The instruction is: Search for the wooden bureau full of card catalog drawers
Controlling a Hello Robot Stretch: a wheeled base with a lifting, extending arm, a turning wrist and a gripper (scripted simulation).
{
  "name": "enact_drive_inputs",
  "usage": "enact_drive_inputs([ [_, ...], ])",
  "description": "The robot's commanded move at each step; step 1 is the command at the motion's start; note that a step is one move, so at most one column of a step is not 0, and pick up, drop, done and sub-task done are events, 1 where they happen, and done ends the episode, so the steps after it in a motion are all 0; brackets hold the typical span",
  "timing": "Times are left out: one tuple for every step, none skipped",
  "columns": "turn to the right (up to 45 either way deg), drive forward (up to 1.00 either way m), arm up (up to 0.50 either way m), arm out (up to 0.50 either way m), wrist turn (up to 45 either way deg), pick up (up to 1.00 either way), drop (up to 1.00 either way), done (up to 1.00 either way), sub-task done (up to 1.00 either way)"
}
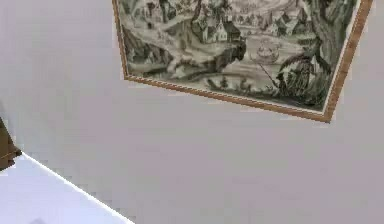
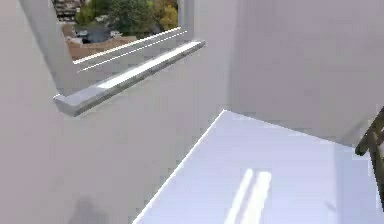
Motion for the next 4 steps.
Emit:
enact_drive_inputs([
  [-45.0,0.00,0.00,0.00,0.0,0.00,0.00,0.00,0.00],
  [-45.0,0.00,0.00,0.00,0.0,0.00,0.00,0.00,0.00],
  [-45.0,0.00,0.00,0.00,0.0,0.00,0.00,0.00,0.00],
  [-15.0,0.00,0.00,0.00,0.0,0.00,0.00,0.00,0.00],
])
